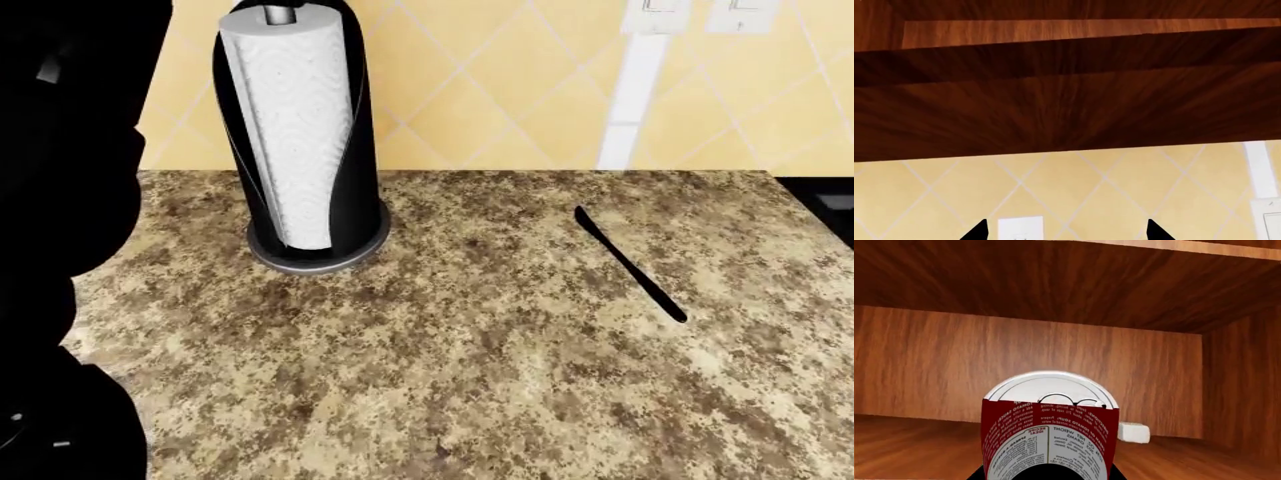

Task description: Pick the canned food and bar from the counter and place them in the cabinets closest to them.

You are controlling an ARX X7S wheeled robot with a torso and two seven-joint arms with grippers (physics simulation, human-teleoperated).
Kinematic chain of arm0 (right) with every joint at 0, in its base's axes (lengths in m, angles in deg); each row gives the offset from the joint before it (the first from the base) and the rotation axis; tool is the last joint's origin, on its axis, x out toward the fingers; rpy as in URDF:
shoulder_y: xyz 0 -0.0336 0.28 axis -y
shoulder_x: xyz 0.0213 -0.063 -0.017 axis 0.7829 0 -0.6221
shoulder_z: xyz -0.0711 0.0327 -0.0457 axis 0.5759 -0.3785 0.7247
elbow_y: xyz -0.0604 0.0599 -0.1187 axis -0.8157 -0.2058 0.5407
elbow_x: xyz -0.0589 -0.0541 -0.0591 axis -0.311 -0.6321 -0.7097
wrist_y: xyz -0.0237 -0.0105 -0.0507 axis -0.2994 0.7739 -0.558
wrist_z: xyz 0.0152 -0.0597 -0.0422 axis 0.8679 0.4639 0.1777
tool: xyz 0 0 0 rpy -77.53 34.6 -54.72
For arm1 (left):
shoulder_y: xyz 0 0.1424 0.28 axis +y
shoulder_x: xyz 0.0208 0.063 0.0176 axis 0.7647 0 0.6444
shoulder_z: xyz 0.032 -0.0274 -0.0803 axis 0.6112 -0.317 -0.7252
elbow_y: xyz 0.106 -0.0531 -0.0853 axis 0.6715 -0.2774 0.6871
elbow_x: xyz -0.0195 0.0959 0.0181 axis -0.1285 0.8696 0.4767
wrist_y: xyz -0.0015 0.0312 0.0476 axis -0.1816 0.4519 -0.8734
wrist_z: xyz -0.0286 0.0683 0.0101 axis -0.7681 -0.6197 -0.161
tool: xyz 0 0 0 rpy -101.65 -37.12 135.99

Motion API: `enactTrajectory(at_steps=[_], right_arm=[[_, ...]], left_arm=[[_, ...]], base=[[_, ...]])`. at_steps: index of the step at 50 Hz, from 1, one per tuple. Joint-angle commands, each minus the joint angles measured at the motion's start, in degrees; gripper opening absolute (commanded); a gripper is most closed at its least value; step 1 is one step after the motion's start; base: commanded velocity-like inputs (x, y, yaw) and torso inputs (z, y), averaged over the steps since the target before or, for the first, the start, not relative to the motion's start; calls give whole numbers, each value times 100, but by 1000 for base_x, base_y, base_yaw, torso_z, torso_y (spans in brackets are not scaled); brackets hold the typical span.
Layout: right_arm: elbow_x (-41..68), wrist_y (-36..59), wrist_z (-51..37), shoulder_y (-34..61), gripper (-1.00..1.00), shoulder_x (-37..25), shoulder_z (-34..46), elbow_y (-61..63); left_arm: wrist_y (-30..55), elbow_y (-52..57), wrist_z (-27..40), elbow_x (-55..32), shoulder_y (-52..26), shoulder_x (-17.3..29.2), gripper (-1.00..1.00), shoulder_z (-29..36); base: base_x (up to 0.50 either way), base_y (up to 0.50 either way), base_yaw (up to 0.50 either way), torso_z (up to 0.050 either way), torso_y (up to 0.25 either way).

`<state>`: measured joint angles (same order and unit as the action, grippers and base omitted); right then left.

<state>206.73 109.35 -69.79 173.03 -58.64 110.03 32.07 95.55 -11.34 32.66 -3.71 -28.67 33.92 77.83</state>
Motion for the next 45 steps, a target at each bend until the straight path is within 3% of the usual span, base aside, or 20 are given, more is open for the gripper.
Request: enactTrajectory(at_steps=[1,14,22,42,45], right_arm=[[-516,1124,1,44,-100,839,-592,-1721],[-1788,2397,1,44,-100,1766,-1821,-3225],[-1714,2420,1,44,-100,1875,-1435,-3611],[-1894,2420,13,44,-100,1780,-1314,-4691],[-2203,2420,334,44,-100,1744,-1235,-4809]], left_arm=[[71,52,58,-65,-52,25,100,-23],[132,102,115,-137,-77,52,100,-59],[141,118,145,-179,-73,62,100,-87],[30,86,140,-205,20,139,100,-83],[31,87,146,-217,18,147,100,-88]], base=[[0,0,0,0,0],[0,0,0,0,1],[0,0,0,0,0],[1,0,0,0,0],[4,0,0,0,0]])
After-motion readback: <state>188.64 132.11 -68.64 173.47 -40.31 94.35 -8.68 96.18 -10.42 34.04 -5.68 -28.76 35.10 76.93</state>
